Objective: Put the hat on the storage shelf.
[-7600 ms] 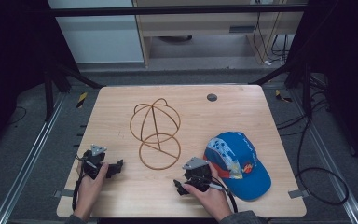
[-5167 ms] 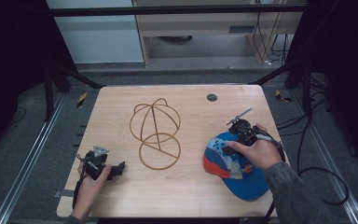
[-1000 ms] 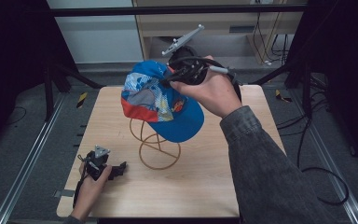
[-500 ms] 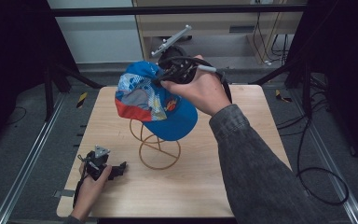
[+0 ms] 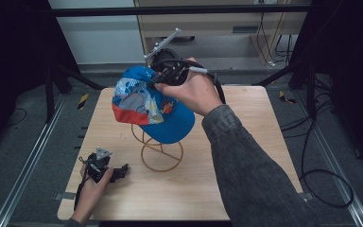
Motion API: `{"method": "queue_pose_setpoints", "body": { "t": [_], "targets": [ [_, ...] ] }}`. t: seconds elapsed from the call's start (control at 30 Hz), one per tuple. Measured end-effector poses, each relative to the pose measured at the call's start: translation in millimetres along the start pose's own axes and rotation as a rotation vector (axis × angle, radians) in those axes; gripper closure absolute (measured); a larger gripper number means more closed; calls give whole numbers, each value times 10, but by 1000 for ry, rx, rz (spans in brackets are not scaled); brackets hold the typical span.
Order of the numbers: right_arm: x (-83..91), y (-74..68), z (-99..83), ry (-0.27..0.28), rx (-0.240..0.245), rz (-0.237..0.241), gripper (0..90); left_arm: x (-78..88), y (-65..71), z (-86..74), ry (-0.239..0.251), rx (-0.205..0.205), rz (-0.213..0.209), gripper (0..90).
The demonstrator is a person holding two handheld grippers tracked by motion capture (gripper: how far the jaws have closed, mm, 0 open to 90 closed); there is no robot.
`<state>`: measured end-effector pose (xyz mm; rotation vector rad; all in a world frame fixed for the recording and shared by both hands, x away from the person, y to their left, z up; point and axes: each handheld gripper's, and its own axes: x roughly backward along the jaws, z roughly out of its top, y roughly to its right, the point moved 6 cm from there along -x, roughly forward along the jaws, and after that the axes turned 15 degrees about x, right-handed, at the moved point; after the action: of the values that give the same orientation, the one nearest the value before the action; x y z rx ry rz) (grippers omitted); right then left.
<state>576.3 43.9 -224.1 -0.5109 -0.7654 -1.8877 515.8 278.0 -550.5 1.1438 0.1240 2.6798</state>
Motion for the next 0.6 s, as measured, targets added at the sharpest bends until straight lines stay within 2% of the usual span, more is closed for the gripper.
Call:
{"method": "queue_pose_setpoints", "body": {
  "t": [0.3,0.6],
  "targets": [
    [-179,-42,-76,-35,-6,27,892,0,0,0,0,1,-1,0],
    [-361,-135,-78,-79,17,57,890,0,0,0,0,1,-1,0]
  ]
}}
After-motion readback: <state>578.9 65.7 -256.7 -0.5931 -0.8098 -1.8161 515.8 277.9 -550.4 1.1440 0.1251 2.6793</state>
